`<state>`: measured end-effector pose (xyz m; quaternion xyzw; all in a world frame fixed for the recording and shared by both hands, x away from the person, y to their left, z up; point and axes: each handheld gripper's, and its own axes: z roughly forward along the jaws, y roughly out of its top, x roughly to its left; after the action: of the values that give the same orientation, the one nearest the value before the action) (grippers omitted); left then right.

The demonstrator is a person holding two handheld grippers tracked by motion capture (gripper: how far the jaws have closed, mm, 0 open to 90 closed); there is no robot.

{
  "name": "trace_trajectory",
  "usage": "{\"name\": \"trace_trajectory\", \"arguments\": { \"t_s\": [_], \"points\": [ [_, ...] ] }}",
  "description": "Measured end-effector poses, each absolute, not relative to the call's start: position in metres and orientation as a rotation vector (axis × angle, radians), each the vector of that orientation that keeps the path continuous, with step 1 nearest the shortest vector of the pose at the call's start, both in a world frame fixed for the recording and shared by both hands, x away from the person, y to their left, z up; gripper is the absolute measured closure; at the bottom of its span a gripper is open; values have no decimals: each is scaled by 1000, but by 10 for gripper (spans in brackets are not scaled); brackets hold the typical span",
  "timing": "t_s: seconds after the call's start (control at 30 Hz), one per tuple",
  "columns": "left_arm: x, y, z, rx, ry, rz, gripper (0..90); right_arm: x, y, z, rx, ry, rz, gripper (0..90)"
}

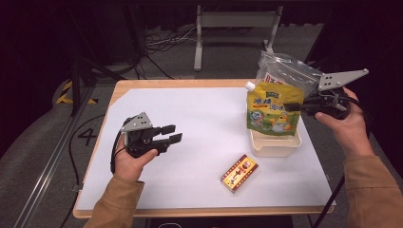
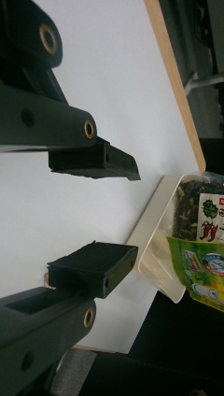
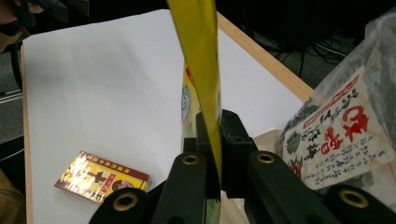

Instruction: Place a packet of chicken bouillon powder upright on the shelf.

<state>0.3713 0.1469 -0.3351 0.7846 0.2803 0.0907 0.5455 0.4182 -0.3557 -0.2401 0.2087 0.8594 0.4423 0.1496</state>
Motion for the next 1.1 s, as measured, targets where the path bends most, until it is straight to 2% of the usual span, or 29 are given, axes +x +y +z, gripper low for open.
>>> {"name": "trace_trajectory", "arguments": {
  "t_s": [0.5,1.1],
  "points": [
    [372,143,-337,1867,660,175,542,434,-362,-256,687,2502,1190,885],
    [374,135,-340,1894,653,147,521,437,-369,-276,732,2485,1203,883]
  ]
}}
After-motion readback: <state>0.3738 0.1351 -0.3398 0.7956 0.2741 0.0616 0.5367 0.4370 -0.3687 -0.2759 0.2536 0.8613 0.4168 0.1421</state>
